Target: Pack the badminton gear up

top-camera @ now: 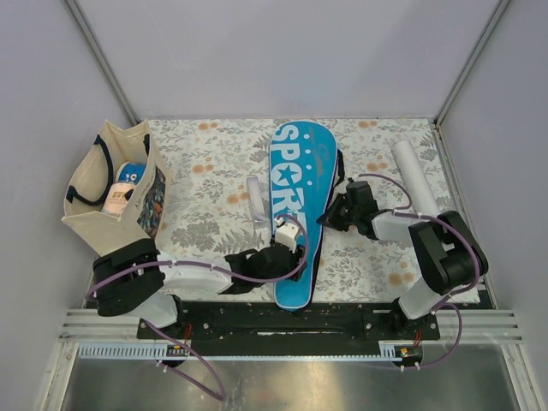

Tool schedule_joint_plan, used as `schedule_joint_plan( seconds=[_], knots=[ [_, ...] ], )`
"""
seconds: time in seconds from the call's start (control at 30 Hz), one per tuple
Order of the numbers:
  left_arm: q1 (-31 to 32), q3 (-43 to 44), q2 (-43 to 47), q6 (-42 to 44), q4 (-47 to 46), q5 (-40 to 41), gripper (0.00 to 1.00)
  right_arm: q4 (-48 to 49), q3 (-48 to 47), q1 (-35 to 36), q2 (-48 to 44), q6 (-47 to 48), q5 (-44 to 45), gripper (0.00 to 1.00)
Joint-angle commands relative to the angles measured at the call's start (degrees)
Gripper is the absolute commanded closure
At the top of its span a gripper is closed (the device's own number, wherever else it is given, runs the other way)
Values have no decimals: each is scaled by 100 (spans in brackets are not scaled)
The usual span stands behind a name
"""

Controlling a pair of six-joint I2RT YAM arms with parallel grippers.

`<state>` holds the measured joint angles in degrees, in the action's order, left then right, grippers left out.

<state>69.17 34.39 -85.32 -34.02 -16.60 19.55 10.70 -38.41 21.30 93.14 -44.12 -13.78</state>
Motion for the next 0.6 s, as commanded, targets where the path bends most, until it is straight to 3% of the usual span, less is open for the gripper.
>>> schedule_joint_plan(
  seconds=[0.0,0.23,0.57],
  knots=[
    [36,208,568,273,323,400,44,-199,1,-12,-576,78,-99,100],
    [-96,1007,1157,686,1649,1015,39,-1709,-631,-3,-1544,833,472,100],
    [-1281,1456,1957,695,2485,1042,32,-3644,-2828,-12,-1624,2986,1343,100]
  ],
)
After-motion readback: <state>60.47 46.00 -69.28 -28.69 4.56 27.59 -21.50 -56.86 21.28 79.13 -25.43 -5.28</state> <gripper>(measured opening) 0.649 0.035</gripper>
